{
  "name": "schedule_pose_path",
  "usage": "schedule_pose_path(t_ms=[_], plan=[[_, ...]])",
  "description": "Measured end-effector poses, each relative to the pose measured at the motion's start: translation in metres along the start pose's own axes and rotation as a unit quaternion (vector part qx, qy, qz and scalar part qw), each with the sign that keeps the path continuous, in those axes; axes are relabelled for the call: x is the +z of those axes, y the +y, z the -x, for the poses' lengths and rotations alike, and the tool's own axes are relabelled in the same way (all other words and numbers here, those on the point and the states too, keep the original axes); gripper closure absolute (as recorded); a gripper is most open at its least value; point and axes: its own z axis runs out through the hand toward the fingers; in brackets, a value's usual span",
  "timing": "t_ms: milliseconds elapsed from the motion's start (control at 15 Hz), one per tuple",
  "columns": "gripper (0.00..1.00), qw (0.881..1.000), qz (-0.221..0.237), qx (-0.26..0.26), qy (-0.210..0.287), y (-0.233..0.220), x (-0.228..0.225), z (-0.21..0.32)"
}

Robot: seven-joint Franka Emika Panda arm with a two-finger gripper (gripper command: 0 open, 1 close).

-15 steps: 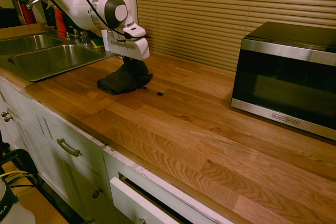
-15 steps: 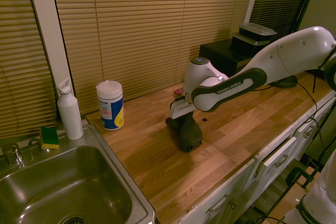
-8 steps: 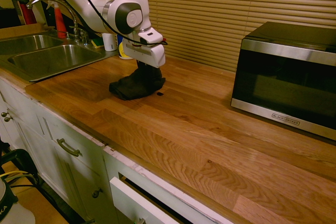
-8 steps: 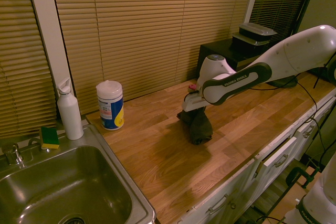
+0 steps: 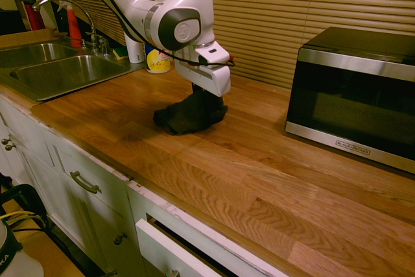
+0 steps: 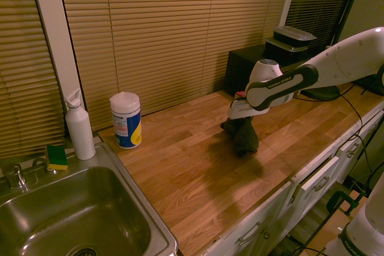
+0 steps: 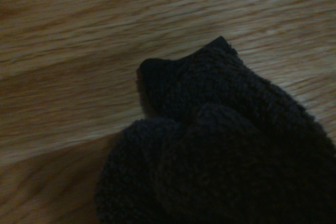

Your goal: Clear the spill

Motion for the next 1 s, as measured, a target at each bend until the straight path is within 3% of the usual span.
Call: schedule_pose_path(t_ms=[400, 1000], plan=[[1.00, 1.000, 0.000, -0.005, 0.001, -0.001, 0.001, 0.003], [1.00, 0.997, 0.013, -0.071, 0.013, -0.085, -0.002, 0.165]])
